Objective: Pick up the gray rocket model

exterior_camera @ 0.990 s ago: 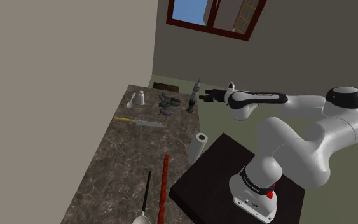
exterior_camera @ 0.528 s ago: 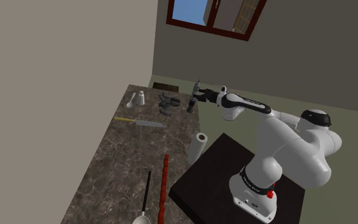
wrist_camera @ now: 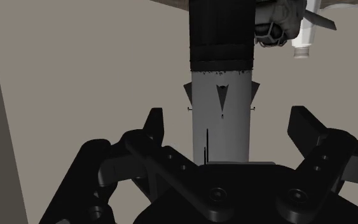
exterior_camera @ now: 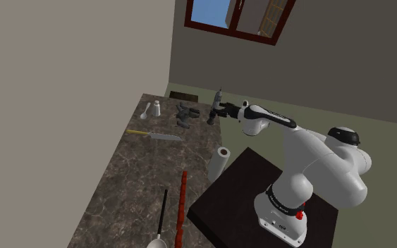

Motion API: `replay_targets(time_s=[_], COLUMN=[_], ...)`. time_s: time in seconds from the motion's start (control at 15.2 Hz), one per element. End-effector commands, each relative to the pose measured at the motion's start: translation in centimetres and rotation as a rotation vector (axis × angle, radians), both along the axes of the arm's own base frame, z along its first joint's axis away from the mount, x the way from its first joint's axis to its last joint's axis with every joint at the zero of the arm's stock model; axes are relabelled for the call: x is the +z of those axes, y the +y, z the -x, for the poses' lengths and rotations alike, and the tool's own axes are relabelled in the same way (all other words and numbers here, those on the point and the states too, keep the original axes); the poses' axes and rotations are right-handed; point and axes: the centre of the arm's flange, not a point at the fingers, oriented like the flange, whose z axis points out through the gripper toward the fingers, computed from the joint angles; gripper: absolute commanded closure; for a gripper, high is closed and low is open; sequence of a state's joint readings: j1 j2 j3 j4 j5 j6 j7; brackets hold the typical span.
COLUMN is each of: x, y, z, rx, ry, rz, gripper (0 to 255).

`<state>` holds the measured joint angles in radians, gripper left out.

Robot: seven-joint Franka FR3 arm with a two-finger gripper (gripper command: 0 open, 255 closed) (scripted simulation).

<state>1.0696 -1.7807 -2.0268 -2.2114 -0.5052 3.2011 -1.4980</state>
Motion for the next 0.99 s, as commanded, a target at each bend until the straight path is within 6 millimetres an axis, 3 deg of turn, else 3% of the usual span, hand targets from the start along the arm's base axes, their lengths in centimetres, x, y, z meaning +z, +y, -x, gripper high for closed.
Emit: replay_targets(time_s=[0.0,0.07,0.66,0.92], x=[-0.4,-0.4,-0.4,1.7], y=[0.1,0.1,0.1,0.1], z=[0.0,0.0,0.0,0.0], rx=[0.0,0.0,0.0,0.0], ry=[0.0,0.0,0.0,0.0], rz=[-0.003,-0.003,-0.003,-0.003], gripper=[0,255,255,255])
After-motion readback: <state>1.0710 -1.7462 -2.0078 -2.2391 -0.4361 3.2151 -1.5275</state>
